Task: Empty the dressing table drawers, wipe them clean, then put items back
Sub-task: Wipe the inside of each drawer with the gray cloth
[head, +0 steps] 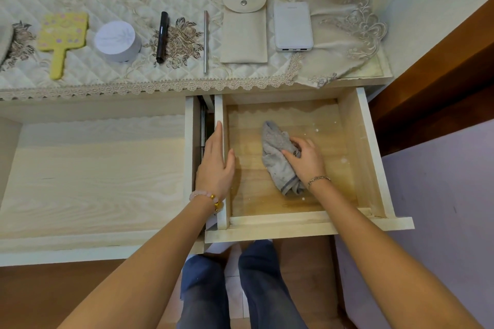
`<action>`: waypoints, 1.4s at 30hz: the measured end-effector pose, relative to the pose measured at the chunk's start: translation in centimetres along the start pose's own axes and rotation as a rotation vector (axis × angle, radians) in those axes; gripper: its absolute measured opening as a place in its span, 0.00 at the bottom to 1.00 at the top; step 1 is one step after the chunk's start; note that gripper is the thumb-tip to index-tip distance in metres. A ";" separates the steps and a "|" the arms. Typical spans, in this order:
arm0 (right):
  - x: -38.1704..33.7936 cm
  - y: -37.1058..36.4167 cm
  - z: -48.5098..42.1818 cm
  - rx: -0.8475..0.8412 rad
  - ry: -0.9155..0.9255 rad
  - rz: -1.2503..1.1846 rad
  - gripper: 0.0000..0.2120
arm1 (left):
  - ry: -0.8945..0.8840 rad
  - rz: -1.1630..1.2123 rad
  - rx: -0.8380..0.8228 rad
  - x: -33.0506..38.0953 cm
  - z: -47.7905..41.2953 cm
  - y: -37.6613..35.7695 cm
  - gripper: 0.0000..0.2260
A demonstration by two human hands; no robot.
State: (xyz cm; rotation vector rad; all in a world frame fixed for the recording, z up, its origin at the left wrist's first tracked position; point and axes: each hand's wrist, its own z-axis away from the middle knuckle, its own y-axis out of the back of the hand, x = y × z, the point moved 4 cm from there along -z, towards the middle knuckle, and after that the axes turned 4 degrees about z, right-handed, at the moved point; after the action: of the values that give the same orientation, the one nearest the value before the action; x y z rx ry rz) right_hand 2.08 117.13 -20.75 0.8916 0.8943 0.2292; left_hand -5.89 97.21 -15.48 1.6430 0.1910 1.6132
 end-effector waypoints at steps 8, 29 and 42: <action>-0.3 -0.4 -0.5 -0.117 -0.187 -0.249 0.22 | -0.015 0.004 -0.010 0.1 0.0 0.0 0.27; -2.4 6.4 3.8 -0.064 -0.291 -0.802 0.24 | 0.047 -0.102 -0.196 0.9 -0.3 1.0 0.32; -9.3 12.8 9.9 0.066 -0.114 -0.914 0.19 | -0.461 -0.570 0.096 9.1 4.1 13.3 0.26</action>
State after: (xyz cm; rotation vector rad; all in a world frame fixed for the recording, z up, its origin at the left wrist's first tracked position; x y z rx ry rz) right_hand 5.95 114.68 -2.68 0.4759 1.1176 -0.6361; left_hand -6.18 92.21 0.38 1.7785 0.4529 0.7915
